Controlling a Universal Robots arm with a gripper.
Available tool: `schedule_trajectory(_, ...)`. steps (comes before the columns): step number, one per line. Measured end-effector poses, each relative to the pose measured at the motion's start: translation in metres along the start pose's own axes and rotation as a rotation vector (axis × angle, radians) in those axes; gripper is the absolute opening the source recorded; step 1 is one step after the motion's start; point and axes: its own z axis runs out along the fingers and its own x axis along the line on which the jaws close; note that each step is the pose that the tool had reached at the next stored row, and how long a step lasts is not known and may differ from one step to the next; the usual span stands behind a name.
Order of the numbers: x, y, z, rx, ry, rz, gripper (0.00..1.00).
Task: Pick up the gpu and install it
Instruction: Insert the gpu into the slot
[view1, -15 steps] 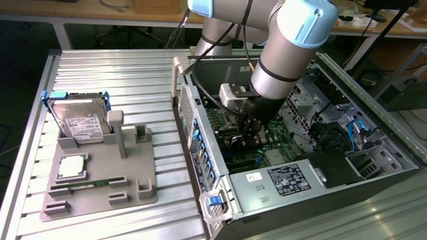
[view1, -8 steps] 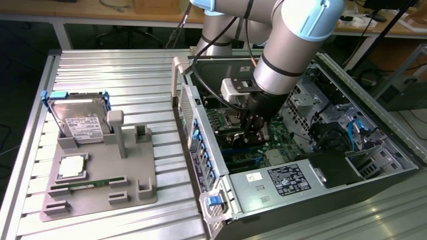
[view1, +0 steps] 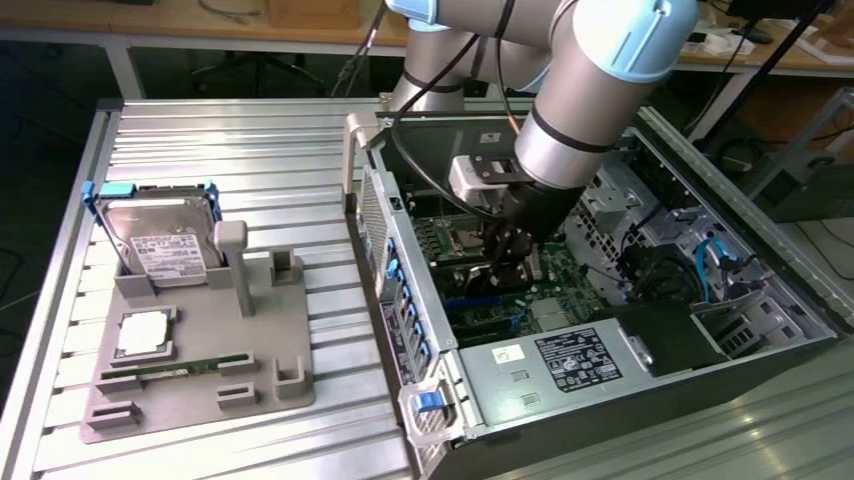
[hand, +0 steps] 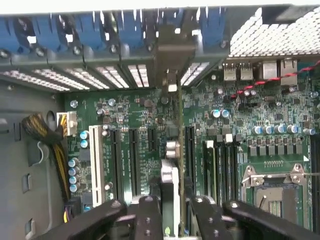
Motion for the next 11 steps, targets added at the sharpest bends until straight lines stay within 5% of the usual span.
schedule_trajectory(11, 0.0, 0.0008, 0.001, -0.0012, -0.0008, 0.013, 0.27)
